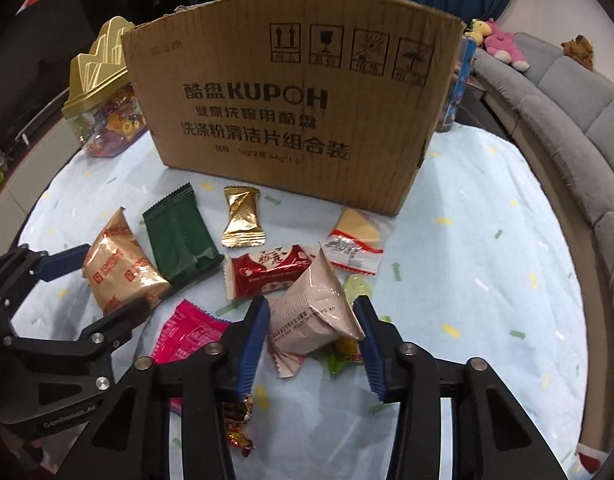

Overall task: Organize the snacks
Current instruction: 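Reach the left tool to the beige biscuit bag while the right tool reaches the pale wrapped snack, then close the left tool on the beige biscuit bag while the right tool grasps the pale snack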

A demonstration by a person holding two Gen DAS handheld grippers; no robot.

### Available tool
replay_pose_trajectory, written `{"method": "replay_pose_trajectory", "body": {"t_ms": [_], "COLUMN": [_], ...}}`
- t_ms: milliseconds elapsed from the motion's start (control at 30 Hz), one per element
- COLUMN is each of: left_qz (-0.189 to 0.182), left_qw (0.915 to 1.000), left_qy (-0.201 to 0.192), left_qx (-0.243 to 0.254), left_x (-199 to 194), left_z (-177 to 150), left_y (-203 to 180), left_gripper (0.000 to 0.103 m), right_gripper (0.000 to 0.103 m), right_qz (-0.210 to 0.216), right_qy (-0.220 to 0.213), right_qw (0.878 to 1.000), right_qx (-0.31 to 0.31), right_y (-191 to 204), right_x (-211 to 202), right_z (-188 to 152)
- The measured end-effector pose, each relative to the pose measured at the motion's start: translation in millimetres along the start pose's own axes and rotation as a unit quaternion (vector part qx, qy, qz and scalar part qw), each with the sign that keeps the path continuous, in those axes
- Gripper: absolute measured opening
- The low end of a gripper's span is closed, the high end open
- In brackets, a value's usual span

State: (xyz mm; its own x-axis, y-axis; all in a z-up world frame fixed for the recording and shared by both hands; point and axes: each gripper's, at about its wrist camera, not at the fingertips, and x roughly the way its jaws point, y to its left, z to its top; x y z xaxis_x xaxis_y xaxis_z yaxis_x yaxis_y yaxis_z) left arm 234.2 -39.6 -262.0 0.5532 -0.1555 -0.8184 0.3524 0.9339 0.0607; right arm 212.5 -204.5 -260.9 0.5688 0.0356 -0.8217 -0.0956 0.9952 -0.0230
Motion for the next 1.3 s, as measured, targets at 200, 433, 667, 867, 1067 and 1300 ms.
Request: {"method": "replay_pose_trajectory", "body": {"t_ms": [200, 433, 667, 867, 1067, 1300], "left_qz": [-0.004, -0.007, -0.008, -0.005, -0.001, 0.004], "left_qw": [1.0000, 0.9999, 0.9996, 0.9992, 0.9983, 0.9970], "left_qy": [-0.007, -0.015, -0.025, -0.037, -0.054, -0.065], "left_qx": [0.003, 0.000, -0.007, -0.015, -0.024, -0.042], "left_x": [-1.0, -9.6, -21.1, -33.9, -50.8, -69.6], "left_z": [-1.2, -1.7, -1.2, 1.3, 7.4, 15.2], "left_y": [-1.1, -2.9, -4.6, -3.8, -0.8, 3.6], "left_gripper": [0.060, 0.049, 0.044, 0.043, 0.043, 0.043], "right_gripper": [0.040, 0.032, 0.024, 0.023, 0.023, 0.023], "right_qz": [0.004, 0.003, 0.000, 0.005, 0.004, 0.000], "right_qy": [-0.006, -0.018, -0.030, -0.042, -0.060, -0.071], "right_qw": [1.000, 1.000, 1.000, 0.999, 0.998, 0.997], "right_qx": [-0.005, -0.010, -0.008, -0.006, -0.004, 0.000], "right_y": [0.3, 1.8, 0.9, -0.5, -1.1, -2.3], "right_x": [-2.3, -10.7, -21.1, -32.0, -48.0, -66.7], "right_z": [-2.3, -1.5, 0.5, 2.4, 6.2, 10.7]}}
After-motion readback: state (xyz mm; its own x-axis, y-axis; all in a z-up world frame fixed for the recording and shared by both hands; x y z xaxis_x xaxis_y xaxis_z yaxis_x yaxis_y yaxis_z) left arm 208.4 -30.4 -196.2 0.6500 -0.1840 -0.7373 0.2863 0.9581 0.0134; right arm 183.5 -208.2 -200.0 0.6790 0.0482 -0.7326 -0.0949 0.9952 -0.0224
